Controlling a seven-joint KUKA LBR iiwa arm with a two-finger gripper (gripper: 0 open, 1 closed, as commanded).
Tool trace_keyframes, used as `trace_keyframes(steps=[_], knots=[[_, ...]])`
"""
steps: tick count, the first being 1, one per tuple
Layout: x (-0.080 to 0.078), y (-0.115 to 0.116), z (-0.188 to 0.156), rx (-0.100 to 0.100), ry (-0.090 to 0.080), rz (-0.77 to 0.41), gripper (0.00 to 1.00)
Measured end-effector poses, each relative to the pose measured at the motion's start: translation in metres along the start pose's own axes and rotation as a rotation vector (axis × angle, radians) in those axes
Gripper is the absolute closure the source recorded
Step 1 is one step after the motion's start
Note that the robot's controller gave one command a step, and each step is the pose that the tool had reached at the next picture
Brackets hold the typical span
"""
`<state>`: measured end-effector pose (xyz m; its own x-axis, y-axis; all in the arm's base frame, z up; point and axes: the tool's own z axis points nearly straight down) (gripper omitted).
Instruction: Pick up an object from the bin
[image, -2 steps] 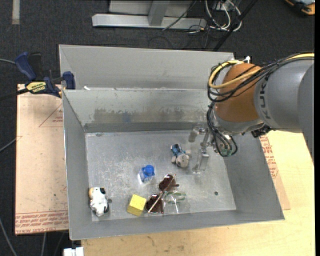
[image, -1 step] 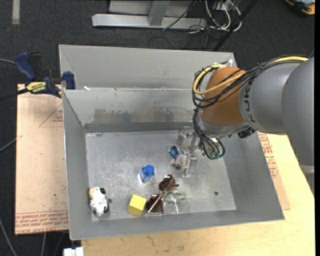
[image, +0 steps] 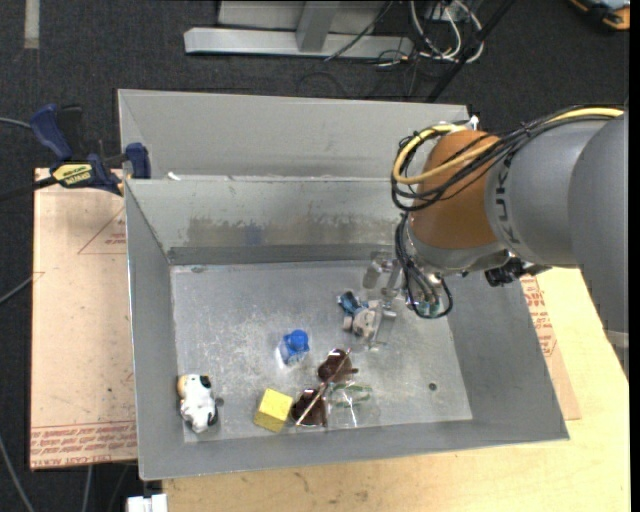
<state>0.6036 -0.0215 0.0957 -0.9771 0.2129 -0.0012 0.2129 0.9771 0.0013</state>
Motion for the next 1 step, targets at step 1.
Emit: trace_keyframes(steps=[1], knots=[[0.0048, 0.0049, 0.0234, 0.0, 0.0, 0.04, 0.0]])
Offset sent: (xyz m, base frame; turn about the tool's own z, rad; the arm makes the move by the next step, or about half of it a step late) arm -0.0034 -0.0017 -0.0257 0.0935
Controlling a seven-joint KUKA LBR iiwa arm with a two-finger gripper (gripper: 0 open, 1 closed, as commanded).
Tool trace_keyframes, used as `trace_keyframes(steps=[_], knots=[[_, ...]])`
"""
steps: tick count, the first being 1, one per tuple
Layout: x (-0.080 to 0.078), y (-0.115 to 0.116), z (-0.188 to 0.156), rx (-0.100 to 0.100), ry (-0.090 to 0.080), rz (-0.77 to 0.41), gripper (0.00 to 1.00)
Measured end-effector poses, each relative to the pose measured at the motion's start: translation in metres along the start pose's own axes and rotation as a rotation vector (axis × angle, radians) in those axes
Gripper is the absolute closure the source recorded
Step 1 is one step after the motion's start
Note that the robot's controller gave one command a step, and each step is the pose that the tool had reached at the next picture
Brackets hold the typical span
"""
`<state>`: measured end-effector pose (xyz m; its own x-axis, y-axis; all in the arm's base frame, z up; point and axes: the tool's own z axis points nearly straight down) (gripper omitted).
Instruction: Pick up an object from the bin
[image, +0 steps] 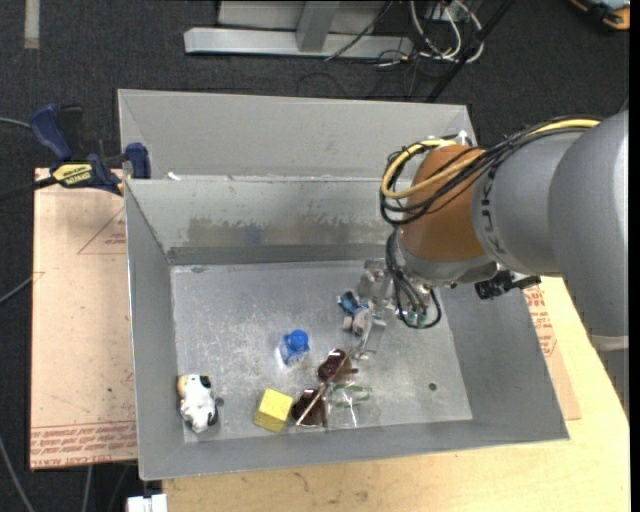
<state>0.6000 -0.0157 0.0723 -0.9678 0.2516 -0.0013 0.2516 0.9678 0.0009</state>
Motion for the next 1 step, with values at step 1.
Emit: trace_keyframes(steps=[1], knots=[[-0.0027, -0.0062, 0.002, -0.001, -0.001, 0.051, 1.0]])
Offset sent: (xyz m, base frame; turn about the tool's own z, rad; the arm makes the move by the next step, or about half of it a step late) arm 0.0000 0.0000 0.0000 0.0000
